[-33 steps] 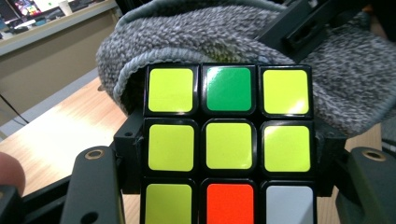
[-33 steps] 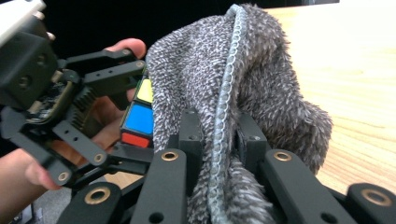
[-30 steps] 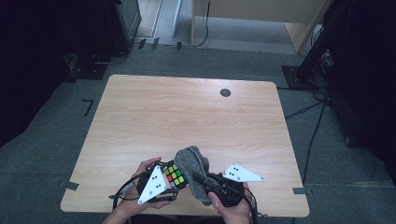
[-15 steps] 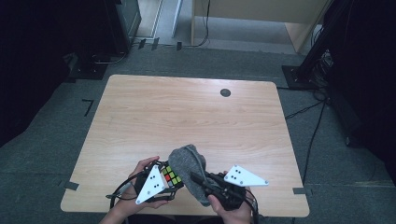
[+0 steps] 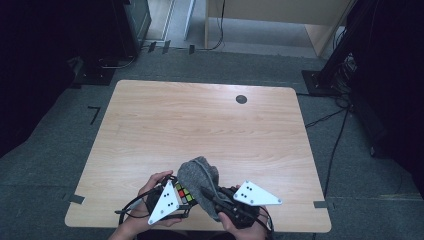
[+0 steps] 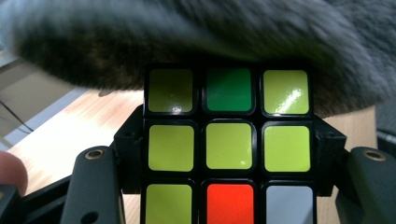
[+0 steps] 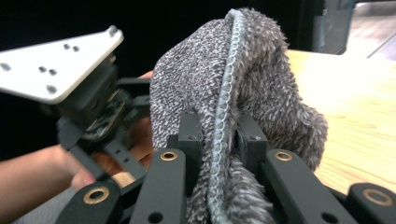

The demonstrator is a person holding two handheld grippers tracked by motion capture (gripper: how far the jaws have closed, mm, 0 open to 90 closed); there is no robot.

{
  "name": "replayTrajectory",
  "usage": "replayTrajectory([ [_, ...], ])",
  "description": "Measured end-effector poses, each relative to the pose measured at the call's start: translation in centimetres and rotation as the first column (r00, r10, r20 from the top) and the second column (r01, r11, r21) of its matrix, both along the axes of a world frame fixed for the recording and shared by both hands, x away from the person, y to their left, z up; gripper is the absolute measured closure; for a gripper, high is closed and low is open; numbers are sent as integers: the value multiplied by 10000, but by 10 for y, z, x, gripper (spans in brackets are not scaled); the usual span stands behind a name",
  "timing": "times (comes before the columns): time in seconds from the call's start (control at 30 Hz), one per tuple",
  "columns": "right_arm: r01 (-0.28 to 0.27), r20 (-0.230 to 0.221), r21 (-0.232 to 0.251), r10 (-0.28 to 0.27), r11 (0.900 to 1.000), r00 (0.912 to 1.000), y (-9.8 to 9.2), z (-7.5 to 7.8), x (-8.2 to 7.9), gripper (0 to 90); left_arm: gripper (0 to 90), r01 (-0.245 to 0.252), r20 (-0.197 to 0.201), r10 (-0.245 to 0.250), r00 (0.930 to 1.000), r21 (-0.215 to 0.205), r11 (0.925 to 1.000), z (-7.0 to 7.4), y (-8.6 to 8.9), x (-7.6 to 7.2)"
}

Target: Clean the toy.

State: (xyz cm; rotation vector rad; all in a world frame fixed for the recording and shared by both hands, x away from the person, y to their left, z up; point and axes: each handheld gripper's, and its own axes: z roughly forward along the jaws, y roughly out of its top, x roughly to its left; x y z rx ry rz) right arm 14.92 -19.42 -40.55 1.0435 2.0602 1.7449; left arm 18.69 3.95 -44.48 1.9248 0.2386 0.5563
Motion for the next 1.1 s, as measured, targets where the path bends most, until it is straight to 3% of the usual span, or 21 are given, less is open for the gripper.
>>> replayTrajectory([
  [0.13,88,-677,62,-83,9999,9977,0,-10,7,760,341,-56,-39,56,10000,15,10000,2,4,2],
  [0.2,581,-1223,-303,-613,9979,9906,-7,-18,15,763,341,-27,-280,19,9996,-299,9996,3,8,5],
  [0.3,1056,-1767,209,-1003,9942,9791,-19,-24,21,765,341,-70,-440,39,9990,-711,9974,7,12,7],
  [0.43,682,-1678,832,-534,9942,9844,-14,-22,17,770,341,-95,-763,1,9971,-1226,9924,10,16,9],
  [0.47,800,-1684,892,-641,9928,9836,-12,-23,16,771,341,-139,-827,30,9966,-1319,9912,11,17,10],
  [0.63,291,-2055,1832,94,9827,9786,-10,-31,17,771,341,-270,-977,97,9952,-1775,9837,14,24,12],
  [0.83,431,-2108,1334,-141,9901,9774,-6,-37,18,773,341,-321,-1249,1,9922,-2541,9667,20,32,16],
  [0.9,267,-2190,1543,79,9877,9757,-4,-40,19,773,341,-299,-1457,-102,9893,-2706,9622,20,33,17],
  [1.0,-502,-2185,1861,911,9813,9716,3,-42,19,776,341,-168,-1662,-285,9857,-2651,9641,16,30,17],
  [1.1,-767,-2247,1472,1088,9861,9683,6,-47,22,779,341,-203,-1765,-252,9840,-2511,9677,15,29,19],
])
